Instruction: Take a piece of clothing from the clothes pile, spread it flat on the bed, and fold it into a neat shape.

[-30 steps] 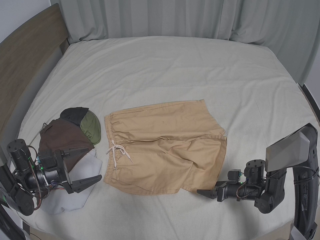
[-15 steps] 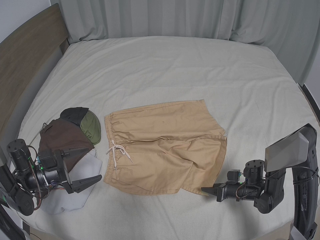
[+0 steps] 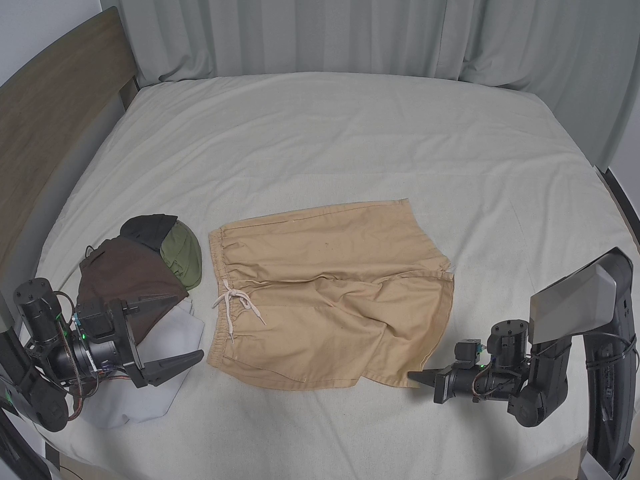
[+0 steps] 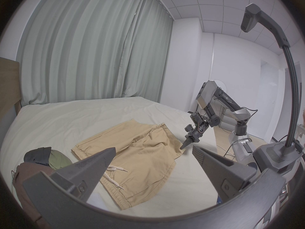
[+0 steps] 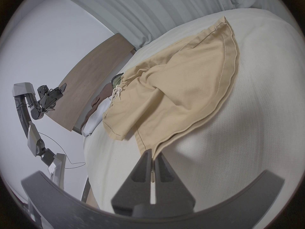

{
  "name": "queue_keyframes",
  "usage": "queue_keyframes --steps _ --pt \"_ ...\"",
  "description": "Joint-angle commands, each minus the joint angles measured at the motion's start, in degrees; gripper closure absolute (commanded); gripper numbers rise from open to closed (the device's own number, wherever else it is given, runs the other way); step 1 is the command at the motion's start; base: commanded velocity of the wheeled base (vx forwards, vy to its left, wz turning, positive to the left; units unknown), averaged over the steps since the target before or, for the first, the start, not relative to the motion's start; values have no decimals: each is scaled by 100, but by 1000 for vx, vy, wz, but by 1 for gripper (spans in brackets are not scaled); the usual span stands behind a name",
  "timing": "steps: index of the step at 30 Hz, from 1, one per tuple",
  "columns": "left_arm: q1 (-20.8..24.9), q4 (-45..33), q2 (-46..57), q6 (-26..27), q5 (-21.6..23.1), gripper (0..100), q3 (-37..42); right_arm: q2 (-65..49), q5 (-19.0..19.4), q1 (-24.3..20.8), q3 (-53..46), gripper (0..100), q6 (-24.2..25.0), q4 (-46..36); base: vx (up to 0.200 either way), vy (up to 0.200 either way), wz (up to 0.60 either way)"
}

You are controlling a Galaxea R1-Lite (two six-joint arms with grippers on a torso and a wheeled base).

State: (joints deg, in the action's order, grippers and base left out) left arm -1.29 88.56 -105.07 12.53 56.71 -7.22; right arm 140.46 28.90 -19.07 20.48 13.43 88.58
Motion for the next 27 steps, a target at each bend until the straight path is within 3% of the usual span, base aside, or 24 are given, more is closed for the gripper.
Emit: queue_keyframes --steps 1,14,27 --pt "-3 3 -13 4 -2 0 1 17 1 -1 0 100 -7 2 0 0 0" --pt "-3 3 -13 4 -2 0 1 -1 1 52 -44 100 -25 10 0 0 0" --pt "-3 3 -22 4 -2 0 1 -98 10 606 -448 100 -95 2 0 0 0"
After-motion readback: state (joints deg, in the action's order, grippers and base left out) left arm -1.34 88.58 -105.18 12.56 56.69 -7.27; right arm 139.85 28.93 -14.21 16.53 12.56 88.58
